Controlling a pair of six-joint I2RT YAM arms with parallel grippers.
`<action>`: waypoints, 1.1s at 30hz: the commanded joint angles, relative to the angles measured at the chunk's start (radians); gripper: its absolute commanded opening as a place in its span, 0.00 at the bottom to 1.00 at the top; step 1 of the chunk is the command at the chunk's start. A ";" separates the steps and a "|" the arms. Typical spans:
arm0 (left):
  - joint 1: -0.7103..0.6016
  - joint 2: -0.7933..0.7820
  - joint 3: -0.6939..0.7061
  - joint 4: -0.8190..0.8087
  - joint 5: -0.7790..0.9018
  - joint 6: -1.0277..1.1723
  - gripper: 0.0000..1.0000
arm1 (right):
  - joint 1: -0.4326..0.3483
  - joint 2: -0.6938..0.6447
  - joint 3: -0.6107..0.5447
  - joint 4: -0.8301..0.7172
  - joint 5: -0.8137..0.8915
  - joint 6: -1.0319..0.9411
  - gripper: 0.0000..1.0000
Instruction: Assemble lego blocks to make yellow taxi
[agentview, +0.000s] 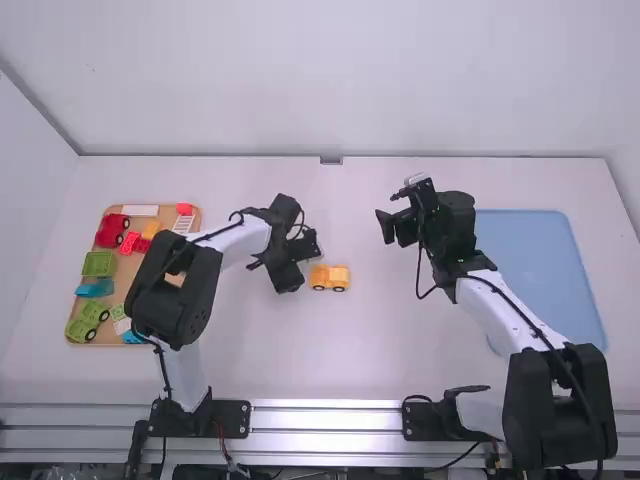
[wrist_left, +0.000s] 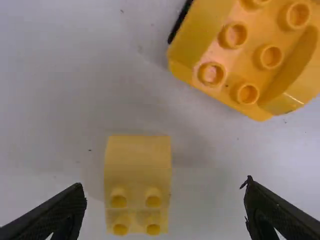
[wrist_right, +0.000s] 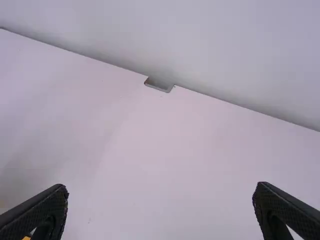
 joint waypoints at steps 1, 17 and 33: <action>0.011 -0.002 -0.029 0.007 0.055 0.011 0.81 | 0.000 -0.023 -0.001 0.002 -0.006 0.004 0.99; 0.013 -0.002 -0.087 0.123 0.005 -0.080 0.55 | 0.008 -0.023 -0.001 0.022 -0.006 0.003 0.99; 0.012 -0.003 -0.087 0.118 -0.108 -0.755 0.12 | 0.008 -0.023 -0.001 0.042 -0.006 -0.002 0.99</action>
